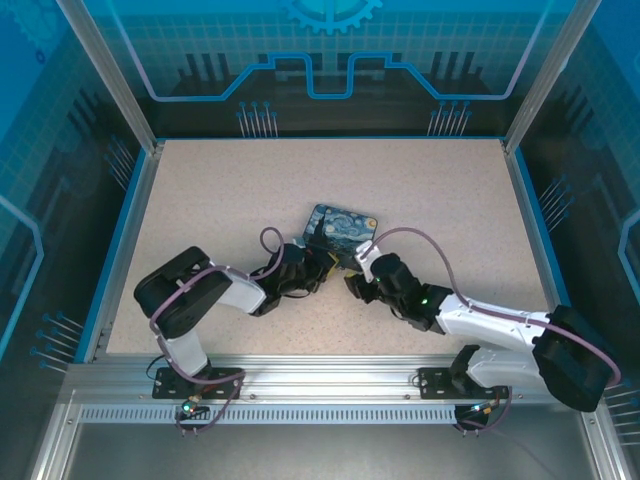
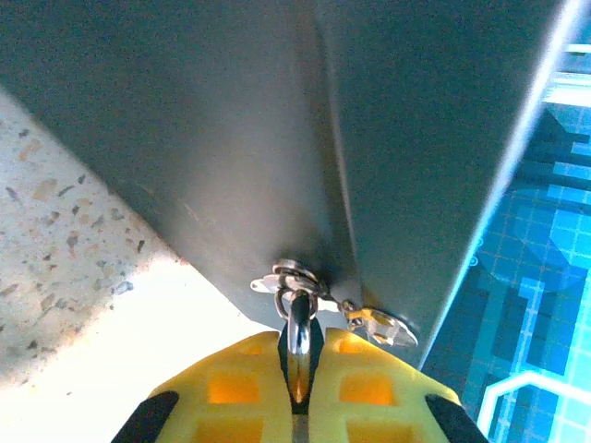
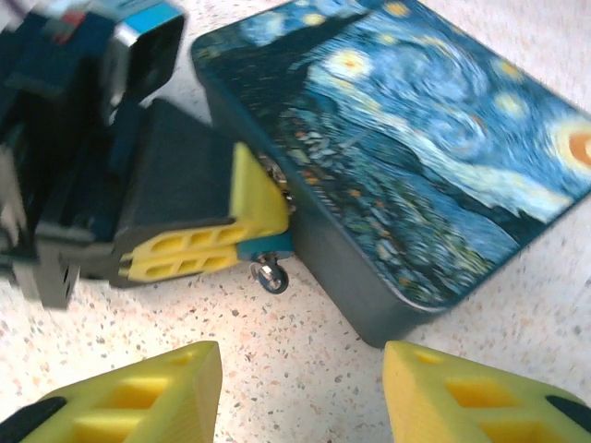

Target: Unlock the padlock with the key

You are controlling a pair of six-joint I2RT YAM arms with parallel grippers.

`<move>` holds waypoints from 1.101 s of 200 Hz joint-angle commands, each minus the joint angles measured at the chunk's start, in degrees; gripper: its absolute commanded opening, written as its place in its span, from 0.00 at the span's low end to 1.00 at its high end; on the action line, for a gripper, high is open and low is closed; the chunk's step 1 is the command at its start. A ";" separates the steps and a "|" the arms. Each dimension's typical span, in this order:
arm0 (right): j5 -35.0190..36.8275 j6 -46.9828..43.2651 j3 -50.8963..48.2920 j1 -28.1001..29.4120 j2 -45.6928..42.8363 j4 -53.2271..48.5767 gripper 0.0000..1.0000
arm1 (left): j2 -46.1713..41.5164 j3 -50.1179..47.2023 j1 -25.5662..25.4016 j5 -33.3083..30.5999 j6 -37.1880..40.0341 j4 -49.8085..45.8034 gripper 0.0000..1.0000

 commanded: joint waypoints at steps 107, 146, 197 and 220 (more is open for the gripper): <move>17.18 -24.48 6.38 10.10 18.18 12.12 0.50 | -6.35 3.80 3.31 7.19 2.38 -9.22 0.00; 17.40 -25.41 6.97 9.15 18.70 12.23 0.48 | -6.28 4.03 3.37 7.33 2.42 -9.50 0.00; 17.19 -23.81 6.64 8.04 20.07 12.34 0.37 | -6.48 3.76 3.37 7.31 2.28 -9.38 0.00; 17.35 -23.30 6.53 7.46 20.78 13.19 0.36 | -6.53 3.85 3.39 7.59 2.21 -9.44 0.00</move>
